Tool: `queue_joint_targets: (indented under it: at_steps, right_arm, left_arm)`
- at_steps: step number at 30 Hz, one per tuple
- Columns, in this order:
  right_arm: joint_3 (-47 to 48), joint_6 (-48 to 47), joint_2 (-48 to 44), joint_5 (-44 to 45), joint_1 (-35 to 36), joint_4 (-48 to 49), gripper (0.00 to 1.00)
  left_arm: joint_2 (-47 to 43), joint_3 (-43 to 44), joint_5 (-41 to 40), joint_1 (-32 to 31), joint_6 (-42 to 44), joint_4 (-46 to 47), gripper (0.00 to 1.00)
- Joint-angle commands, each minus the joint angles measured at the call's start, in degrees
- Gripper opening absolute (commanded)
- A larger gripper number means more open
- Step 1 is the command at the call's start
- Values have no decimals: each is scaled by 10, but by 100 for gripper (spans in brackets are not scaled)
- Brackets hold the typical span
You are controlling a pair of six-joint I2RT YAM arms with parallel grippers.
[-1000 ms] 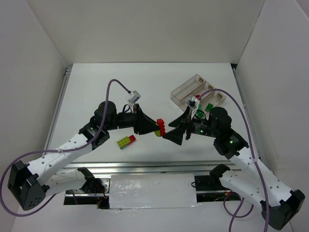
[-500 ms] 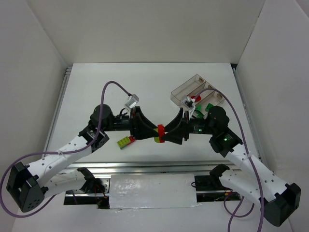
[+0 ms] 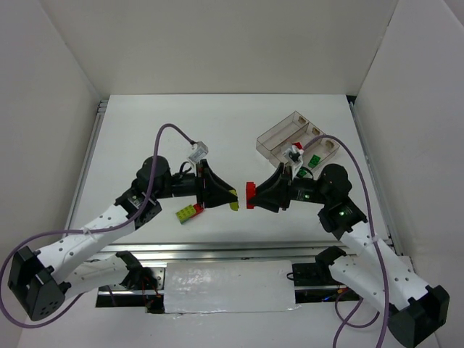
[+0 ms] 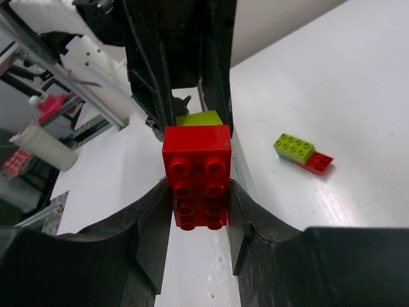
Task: Sort the legos into containers by color
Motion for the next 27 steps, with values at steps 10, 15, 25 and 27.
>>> queue_joint_targets:
  at_steps: [10, 15, 25, 27]
  right_arm:
    - [96, 4, 62, 457, -45, -198, 0]
    - [274, 79, 293, 710, -123, -395, 0]
    - [466, 75, 536, 696, -216, -425, 2]
    - [498, 70, 578, 695, -220, -432, 5]
  left_arm:
    - [-84, 17, -265, 7, 39, -142, 0]
    - [-82, 53, -323, 7, 38, -242, 0]
    - [-96, 79, -347, 8, 50, -310, 0]
    - [-99, 80, -345, 8, 51, -311, 0]
